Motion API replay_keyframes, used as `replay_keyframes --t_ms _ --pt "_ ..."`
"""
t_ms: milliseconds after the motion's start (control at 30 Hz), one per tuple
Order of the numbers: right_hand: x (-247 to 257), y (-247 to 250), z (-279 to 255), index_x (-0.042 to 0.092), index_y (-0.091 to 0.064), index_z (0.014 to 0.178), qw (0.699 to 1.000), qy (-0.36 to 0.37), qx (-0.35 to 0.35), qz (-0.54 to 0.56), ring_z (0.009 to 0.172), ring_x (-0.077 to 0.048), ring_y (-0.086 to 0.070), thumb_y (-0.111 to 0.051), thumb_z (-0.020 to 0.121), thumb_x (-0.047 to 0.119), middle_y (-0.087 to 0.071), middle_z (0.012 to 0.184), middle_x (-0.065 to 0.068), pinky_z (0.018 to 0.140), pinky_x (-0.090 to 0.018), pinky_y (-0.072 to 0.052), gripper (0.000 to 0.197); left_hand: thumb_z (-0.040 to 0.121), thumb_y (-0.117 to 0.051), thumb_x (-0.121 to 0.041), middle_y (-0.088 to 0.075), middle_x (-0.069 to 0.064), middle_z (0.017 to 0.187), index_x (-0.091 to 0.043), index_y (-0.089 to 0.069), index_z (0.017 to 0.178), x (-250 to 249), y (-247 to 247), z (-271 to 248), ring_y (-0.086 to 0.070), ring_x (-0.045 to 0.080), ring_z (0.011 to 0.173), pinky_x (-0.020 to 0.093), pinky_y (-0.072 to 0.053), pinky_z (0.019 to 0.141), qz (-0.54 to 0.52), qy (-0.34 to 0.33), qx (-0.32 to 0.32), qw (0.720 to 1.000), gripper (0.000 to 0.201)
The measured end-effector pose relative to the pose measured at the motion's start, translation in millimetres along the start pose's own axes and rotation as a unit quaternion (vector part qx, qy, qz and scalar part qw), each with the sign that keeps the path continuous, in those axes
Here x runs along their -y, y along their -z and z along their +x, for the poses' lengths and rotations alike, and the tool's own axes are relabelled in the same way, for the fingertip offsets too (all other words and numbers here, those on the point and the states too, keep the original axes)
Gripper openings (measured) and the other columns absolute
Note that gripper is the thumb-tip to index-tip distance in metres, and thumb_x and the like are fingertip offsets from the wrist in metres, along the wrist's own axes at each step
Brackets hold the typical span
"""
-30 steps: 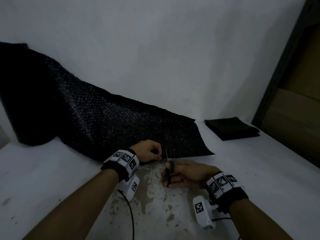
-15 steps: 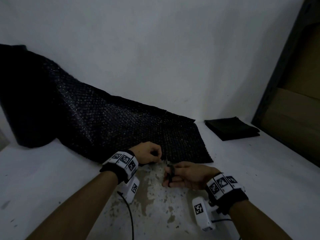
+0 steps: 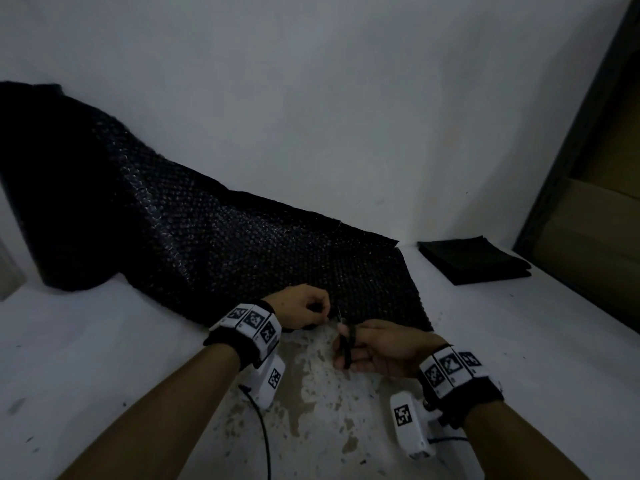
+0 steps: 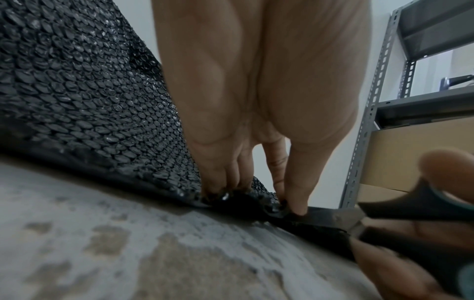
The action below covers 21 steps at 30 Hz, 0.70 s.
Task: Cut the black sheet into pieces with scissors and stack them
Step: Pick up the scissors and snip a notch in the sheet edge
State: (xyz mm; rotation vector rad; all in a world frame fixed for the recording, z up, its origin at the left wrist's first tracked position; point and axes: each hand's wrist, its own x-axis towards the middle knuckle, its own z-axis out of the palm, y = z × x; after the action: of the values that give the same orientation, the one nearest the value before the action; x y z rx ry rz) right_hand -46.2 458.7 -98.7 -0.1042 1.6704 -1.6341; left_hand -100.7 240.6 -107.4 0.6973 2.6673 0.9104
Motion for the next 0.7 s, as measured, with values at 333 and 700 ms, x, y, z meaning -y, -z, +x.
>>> replay_keyframes --t_ms 333,700 --pt "3.8 -0.5 4.0 0.004 -0.065 0.106 1.0 -0.008 -0.014 -0.005 0.083 -0.018 -0.072 -0.061 0.094 0.044 -0.072 0.094 -0.013 0.07 -0.026 -0.056 0.043 0.098 -0.06 -0.02 -0.053 -0.013 0.075 -0.014 -0.062 0.096 -3.9 0.3 -0.5 -0.046 -0.004 0.057 0.022 -0.041 0.066 0.0 -0.007 0.014 1.0 0.006" --pt "-3.7 7.6 16.1 0.006 -0.066 0.104 0.999 0.014 -0.027 -0.019 0.087 -0.016 -0.072 -0.053 0.103 0.026 -0.073 0.091 -0.01 0.097 -0.033 -0.053 0.023 0.1 -0.057 -0.022 -0.051 -0.009 0.075 -0.02 -0.056 0.089 -10.6 2.8 -7.3 -0.043 0.005 0.06 0.026 -0.042 0.068 -0.022 -0.005 0.017 1.0 0.011"
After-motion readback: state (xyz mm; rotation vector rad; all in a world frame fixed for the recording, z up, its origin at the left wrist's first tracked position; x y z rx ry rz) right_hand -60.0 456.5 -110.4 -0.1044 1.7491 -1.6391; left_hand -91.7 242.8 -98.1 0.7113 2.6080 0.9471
